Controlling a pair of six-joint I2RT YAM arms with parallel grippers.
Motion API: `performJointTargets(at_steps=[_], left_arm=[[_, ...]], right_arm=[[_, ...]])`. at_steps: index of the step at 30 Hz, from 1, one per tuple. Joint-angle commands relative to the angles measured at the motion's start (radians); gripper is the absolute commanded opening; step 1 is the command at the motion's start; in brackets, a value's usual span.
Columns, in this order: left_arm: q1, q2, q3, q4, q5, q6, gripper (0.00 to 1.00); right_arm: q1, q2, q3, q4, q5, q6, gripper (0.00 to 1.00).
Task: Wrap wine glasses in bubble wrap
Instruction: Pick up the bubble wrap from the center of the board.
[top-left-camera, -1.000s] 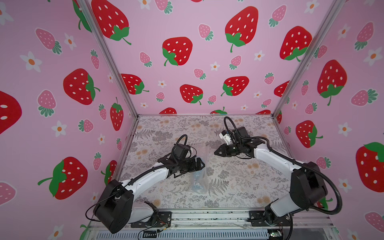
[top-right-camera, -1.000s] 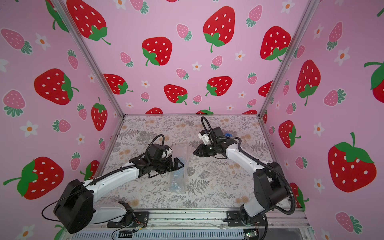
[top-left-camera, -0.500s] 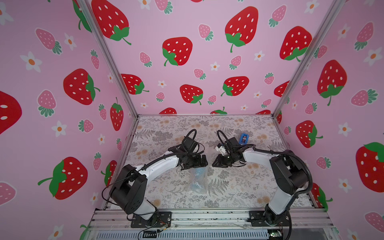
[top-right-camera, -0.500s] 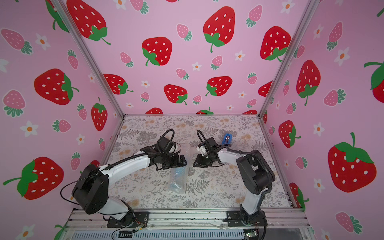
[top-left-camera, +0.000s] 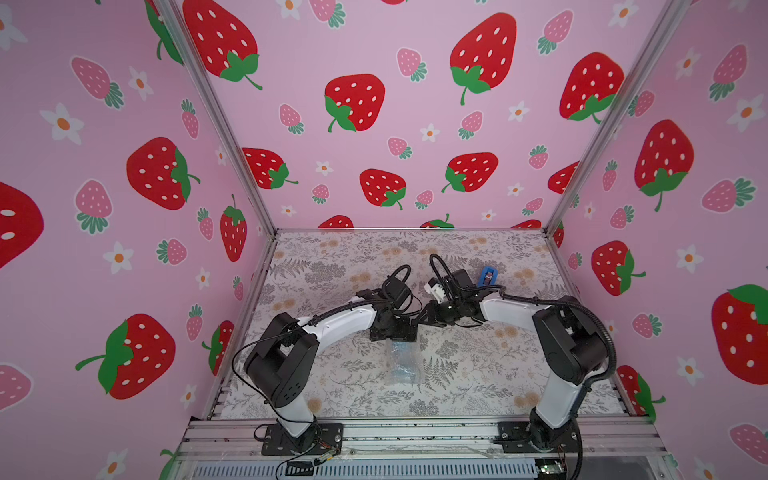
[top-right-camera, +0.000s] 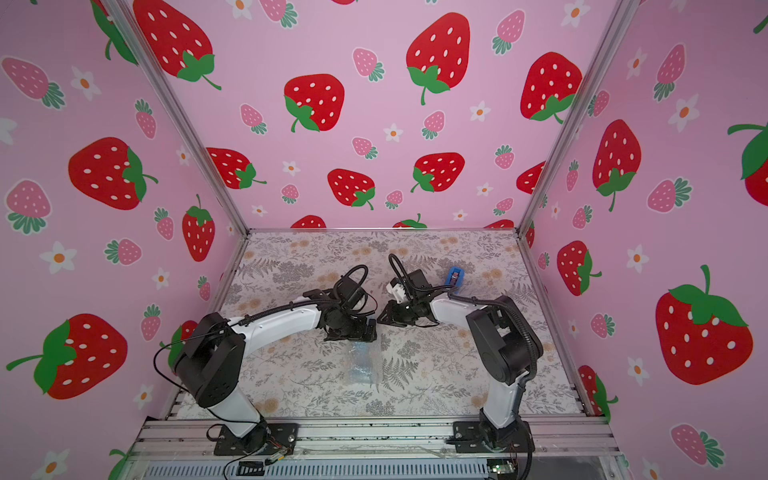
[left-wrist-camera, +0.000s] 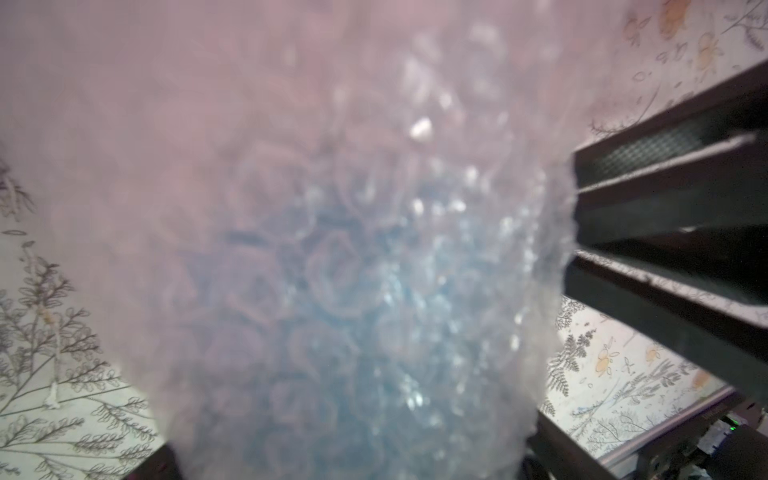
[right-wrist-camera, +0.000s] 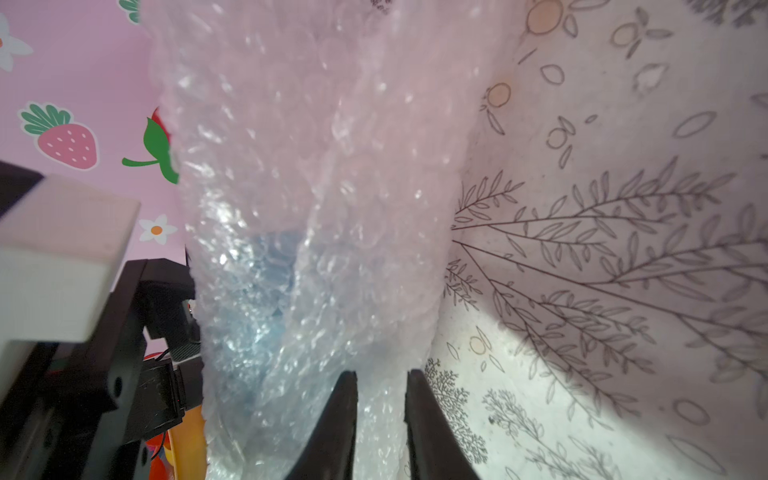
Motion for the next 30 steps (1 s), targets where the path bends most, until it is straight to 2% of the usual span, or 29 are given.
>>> performJointTargets(at_steps=[1, 14, 23, 30], left_arm=[[0.006, -0.015, -0.024, 0.044, -0.033, -0.023, 0.99], [0.032, 0.001, -0.115, 0.233, -0.027, -0.069, 1.00], [0.059, -0.022, -0.225, 0.470, 0.041, -0.079, 0.76], [0.058, -0.120, -0.328, 0.702, 0.076, -0.028, 0.70]], right_arm=[[0.006, -0.040, -0.016, 0.017, -0.009, 0.021, 0.24], [-0.005, -0.121, -0.037, -0.041, -0.003, 0.004, 0.24], [-0.092, -0.305, -0.048, -0.203, 0.048, -0.073, 0.24], [-0.205, -0.483, -0.070, -0.354, 0.106, -0.153, 0.24]])
